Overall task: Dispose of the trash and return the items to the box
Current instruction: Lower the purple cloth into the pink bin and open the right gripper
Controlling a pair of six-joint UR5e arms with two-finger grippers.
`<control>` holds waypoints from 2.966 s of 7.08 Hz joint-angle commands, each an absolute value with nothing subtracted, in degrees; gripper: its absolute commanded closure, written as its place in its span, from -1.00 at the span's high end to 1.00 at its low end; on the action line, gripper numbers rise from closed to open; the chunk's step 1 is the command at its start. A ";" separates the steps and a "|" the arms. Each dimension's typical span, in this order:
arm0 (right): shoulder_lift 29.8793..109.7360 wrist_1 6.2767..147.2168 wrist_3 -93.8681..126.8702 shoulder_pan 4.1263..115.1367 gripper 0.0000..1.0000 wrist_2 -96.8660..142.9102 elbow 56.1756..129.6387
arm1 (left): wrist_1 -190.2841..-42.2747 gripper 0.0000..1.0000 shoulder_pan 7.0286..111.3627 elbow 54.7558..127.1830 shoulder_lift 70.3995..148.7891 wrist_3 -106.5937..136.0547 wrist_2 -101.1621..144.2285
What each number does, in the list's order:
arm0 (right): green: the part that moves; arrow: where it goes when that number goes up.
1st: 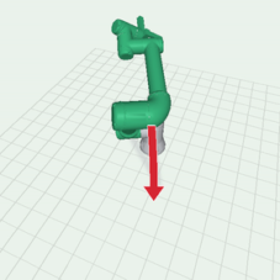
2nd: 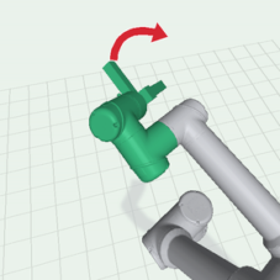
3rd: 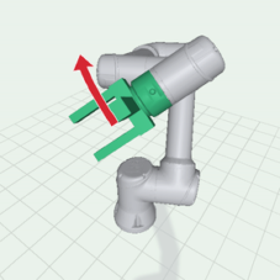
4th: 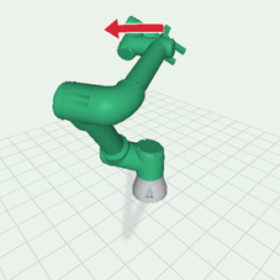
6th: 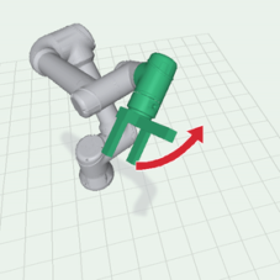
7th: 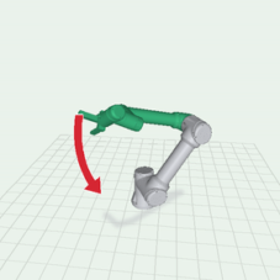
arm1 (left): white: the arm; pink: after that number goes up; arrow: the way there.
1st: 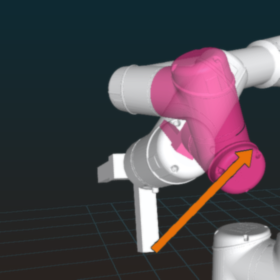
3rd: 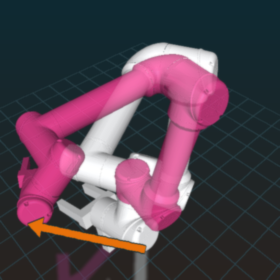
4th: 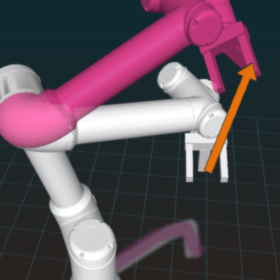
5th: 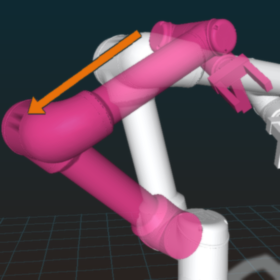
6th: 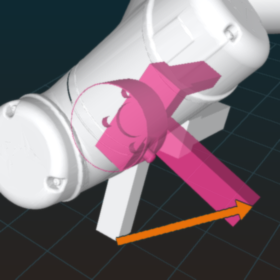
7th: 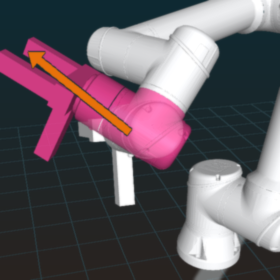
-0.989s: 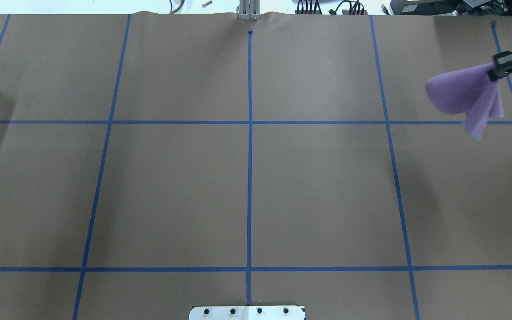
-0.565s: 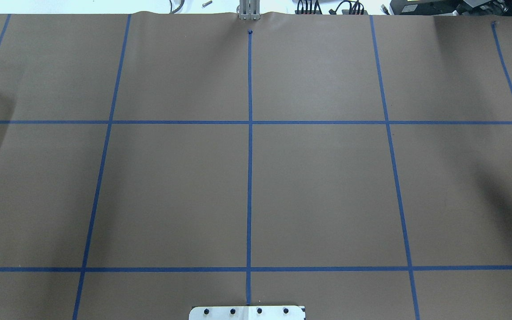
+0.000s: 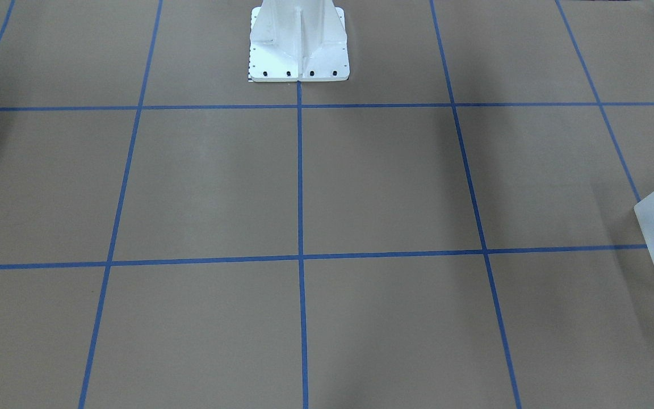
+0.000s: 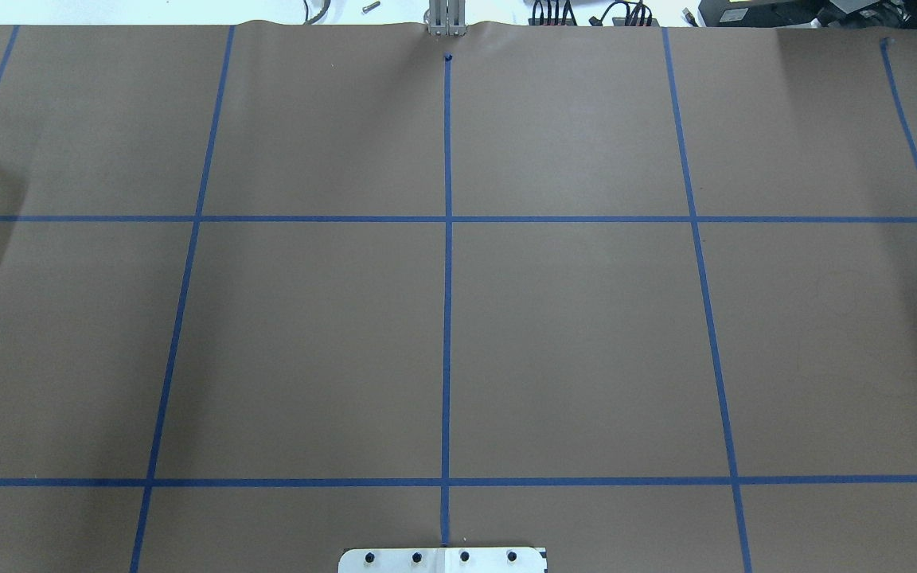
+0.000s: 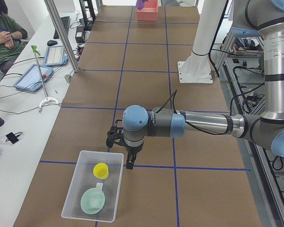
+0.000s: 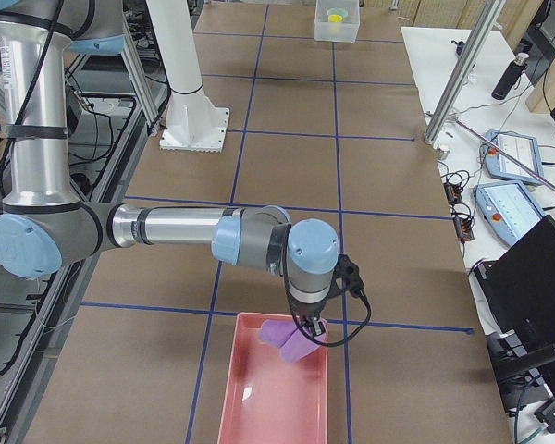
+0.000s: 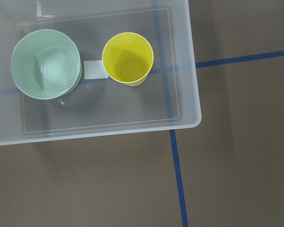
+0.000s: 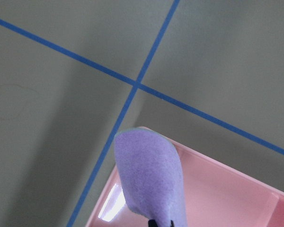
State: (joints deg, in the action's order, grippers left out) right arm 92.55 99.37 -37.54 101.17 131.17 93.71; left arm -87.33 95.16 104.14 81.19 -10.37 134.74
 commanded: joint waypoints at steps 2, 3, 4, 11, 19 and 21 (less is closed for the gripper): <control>98.26 87.83 -36.13 102.22 -1.00 130.16 86.34 | -87.80 0.98 95.10 104.06 81.21 -10.37 134.74; 98.26 84.67 -32.03 102.13 0.06 130.60 84.57 | -87.80 0.98 95.10 103.98 81.21 -10.37 134.74; 98.35 81.42 -27.99 102.13 0.56 131.39 84.29 | -87.72 0.98 95.10 103.97 81.04 -10.37 134.74; 97.73 80.95 9.20 92.04 0.99 139.58 103.88 | -87.80 0.98 95.10 103.54 81.04 -10.46 134.74; 100.75 91.36 -7.08 89.73 1.00 130.16 104.24 | -87.28 0.98 94.75 102.57 81.39 -10.46 134.56; 95.99 100.26 -11.15 90.18 1.00 127.29 103.19 | -87.19 0.98 94.75 102.65 80.95 -10.55 134.65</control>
State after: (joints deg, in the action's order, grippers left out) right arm 98.27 95.61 -8.87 90.06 129.05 103.80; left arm -87.23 94.77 102.58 81.21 -10.52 134.58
